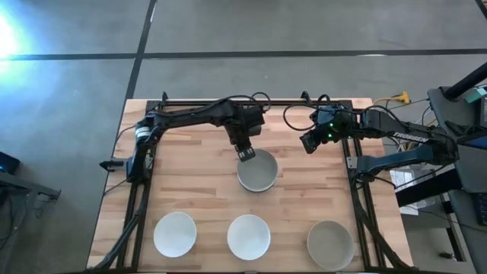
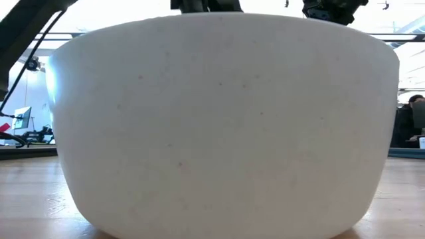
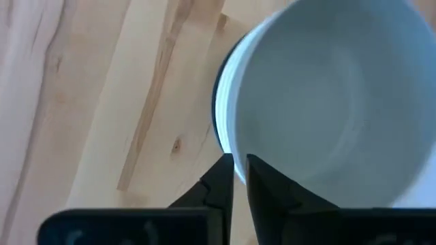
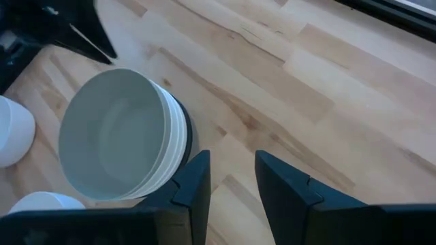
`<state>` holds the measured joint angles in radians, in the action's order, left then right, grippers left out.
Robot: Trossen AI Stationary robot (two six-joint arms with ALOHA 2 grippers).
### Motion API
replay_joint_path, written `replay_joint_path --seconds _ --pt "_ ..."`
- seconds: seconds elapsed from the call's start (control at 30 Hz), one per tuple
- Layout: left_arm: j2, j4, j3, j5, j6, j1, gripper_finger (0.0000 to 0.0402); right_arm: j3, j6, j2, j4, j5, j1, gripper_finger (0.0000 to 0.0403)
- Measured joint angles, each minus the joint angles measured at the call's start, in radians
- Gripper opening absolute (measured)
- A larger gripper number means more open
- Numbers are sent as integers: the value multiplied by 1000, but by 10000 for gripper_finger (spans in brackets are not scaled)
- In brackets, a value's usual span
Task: Nest bowls inside each other
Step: Stack the white bowl on the gray bowl
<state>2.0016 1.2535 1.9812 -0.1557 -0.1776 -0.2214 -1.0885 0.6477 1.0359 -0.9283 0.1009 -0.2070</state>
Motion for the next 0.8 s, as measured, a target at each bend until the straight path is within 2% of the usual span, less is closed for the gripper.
replay_joint_path --seconds 0.2,0.3,0.53,0.63,0.8 --pt "-104 62 -35 8 1 6 24 0 7 0 0 -3 7 111" --pt "-205 85 -130 -5 13 25 24 0 7 0 0 -4 22 111" --pt "-539 81 -521 -201 2 113 24 8 2 0 1 2 37 112" --pt "-691 34 -694 -207 -106 173 25 11 -14 3 5 19 37 112" --pt "-918 -105 -961 -206 -392 276 25 14 -30 15 41 52 37 112"
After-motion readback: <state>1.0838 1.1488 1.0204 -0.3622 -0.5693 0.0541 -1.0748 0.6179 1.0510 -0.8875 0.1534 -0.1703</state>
